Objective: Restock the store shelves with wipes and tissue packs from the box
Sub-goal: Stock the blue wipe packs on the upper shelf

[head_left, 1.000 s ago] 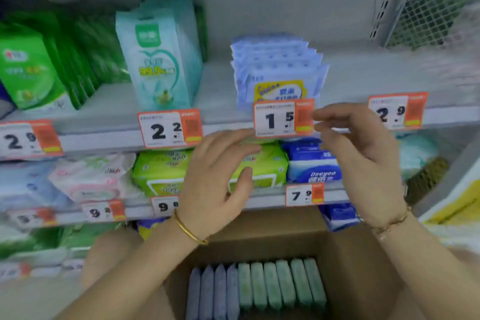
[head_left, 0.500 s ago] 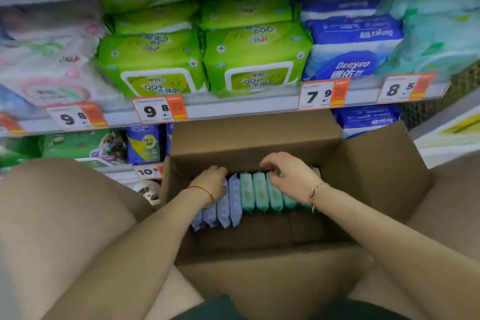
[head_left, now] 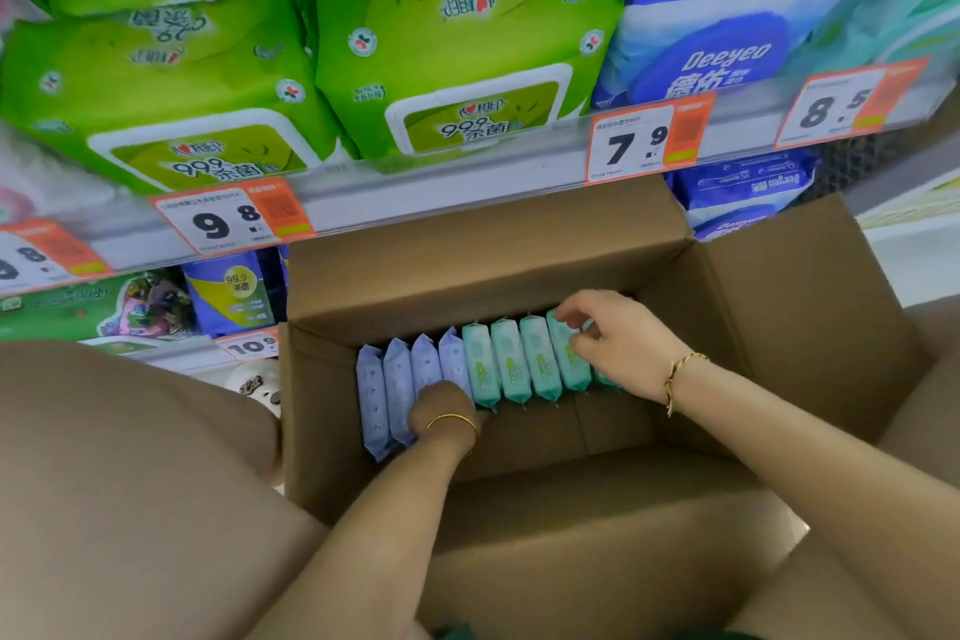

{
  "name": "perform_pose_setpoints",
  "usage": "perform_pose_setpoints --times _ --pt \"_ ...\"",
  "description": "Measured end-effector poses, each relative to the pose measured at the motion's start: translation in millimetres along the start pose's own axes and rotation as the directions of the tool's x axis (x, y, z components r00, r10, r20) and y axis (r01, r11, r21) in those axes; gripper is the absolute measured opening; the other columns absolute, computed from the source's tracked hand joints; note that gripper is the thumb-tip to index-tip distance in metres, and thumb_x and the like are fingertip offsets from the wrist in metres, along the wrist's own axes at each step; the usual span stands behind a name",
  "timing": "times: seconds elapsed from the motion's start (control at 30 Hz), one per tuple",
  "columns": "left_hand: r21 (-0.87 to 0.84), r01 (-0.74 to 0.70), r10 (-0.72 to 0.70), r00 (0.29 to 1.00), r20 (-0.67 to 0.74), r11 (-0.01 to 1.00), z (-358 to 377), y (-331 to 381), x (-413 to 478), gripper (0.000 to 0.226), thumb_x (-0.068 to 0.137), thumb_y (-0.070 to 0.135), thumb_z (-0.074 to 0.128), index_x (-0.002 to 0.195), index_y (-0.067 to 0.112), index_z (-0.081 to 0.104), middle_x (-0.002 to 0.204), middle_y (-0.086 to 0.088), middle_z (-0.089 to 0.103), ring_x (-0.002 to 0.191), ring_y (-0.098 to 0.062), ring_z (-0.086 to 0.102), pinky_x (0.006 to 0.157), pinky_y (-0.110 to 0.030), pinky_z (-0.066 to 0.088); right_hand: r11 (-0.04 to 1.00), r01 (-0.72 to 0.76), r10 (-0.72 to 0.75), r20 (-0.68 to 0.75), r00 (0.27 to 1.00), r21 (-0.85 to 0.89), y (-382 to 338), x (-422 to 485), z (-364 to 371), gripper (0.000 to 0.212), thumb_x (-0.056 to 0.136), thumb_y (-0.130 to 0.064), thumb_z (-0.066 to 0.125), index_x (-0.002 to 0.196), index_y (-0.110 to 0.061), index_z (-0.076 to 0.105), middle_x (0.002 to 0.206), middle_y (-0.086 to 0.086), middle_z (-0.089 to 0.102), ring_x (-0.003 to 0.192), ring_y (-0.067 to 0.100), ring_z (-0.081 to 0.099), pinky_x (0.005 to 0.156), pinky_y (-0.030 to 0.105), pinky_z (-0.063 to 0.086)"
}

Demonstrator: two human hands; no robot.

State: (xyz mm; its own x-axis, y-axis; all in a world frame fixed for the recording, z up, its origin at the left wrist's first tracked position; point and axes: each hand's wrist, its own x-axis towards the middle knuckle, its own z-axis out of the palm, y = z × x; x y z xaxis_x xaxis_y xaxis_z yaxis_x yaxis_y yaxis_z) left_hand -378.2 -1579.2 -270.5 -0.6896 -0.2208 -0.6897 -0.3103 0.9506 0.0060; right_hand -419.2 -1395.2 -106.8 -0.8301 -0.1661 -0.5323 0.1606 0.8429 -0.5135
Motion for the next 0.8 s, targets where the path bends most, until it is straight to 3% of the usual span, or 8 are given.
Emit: perform_pose_setpoints --times 0.1,0.2,0.37,0.53,0.6,0.67,0.73,0.8 --pt "0.076 0.055 -0.056 0.998 0.003 0.996 3 2 1 0.056 0.075 0.057 0.065 0.108 0.012 0.058 0.108 -0.007 0.061 0.098 -0.022 0.062 0.066 -0.03 0.048 1.0 -0.02 0.02 0.016 1.0 0.017 3 2 2 0.034 0.093 -0.016 0.049 0.127 -0.021 0.05 0.127 0.001 0.052 0.111 0.014 0.054 0.092 0.026 0.048" --pt "0.089 0.071 -0.067 0.997 -0.048 0.994 5 3 1 0.046 0.08 0.047 0.064 0.111 0.012 0.057 0.109 -0.007 0.06 0.098 -0.021 0.063 0.068 -0.03 0.051 1.0 -0.016 0.015 0.02 1.0 0.02 5 2 4 0.034 0.093 -0.016 0.049 0.126 -0.022 0.051 0.127 0.0 0.053 0.112 0.013 0.053 0.094 0.028 0.049" --pt "-0.049 0.057 -0.06 0.996 -0.071 0.997 1 -3 2 0.035 0.082 0.034 0.06 0.111 0.015 0.057 0.109 -0.006 0.06 0.098 -0.024 0.062 0.073 -0.032 0.051 0.999 -0.006 0.006 0.004 1.0 0.038 6 4 4 0.033 0.093 -0.017 0.049 0.126 -0.022 0.051 0.125 -0.001 0.053 0.109 0.013 0.054 0.091 0.026 0.049" --pt "-0.091 0.028 -0.029 1.0 -0.006 0.995 -18 -6 -1 0.051 0.082 0.036 0.059 0.126 0.013 0.047 0.128 -0.014 0.047 0.119 -0.031 0.047 0.095 -0.037 0.044 0.999 0.04 -0.039 -0.017 0.999 0.034 -1 10 3 0.032 0.093 -0.014 0.048 0.124 -0.018 0.053 0.122 0.001 0.055 0.107 0.014 0.055 0.089 0.022 0.044" --pt "-0.148 -0.025 0.028 0.999 0.015 0.989 -31 -6 -5 0.047 0.085 0.029 0.055 0.127 0.008 0.048 0.127 -0.016 0.051 0.119 -0.031 0.048 0.096 -0.035 0.043 0.998 0.06 -0.059 -0.012 0.998 0.02 -4 13 5 0.032 0.092 -0.013 0.048 0.123 -0.017 0.054 0.119 0.004 0.056 0.106 0.017 0.055 0.092 0.026 0.044" --pt "-0.23 -0.056 0.068 0.997 0.043 0.972 -47 -5 -15 0.04 0.089 0.022 0.053 0.125 0.003 0.049 0.119 -0.018 0.058 0.114 -0.031 0.054 0.09 -0.032 0.044 0.997 0.072 -0.072 -0.006 0.997 0.01 -5 14 6 0.032 0.091 -0.013 0.048 0.122 -0.016 0.054 0.116 0.006 0.057 0.105 0.019 0.055 0.093 0.03 0.046" --pt "-0.332 -0.021 0.057 0.993 0.099 0.943 -64 -8 -27 0.039 0.09 0.019 0.053 0.123 -0.001 0.048 0.096 -0.017 0.061 0.102 -0.031 0.058 0.079 -0.032 0.044 0.997 0.081 -0.081 0.022 0.996 -0.014 -7 13 7 0.033 0.091 -0.015 0.049 0.123 -0.015 0.053 0.116 0.007 0.058 0.106 0.019 0.055 0.093 0.031 0.047" --pt "-0.498 0.049 0.057 0.979 0.194 0.866 -84 -14 -37 0.035 0.084 0.016 0.056 0.112 -0.005 0.052 0.073 -0.013 0.051 0.084 -0.031 0.06 0.068 -0.031 0.044 0.995 0.087 -0.082 0.089 0.993 -0.053 -9 11 9 0.037 0.091 -0.016 0.051 0.127 -0.014 0.05 0.121 0.006 0.058 0.11 0.02 0.055 0.094 0.032 0.046"
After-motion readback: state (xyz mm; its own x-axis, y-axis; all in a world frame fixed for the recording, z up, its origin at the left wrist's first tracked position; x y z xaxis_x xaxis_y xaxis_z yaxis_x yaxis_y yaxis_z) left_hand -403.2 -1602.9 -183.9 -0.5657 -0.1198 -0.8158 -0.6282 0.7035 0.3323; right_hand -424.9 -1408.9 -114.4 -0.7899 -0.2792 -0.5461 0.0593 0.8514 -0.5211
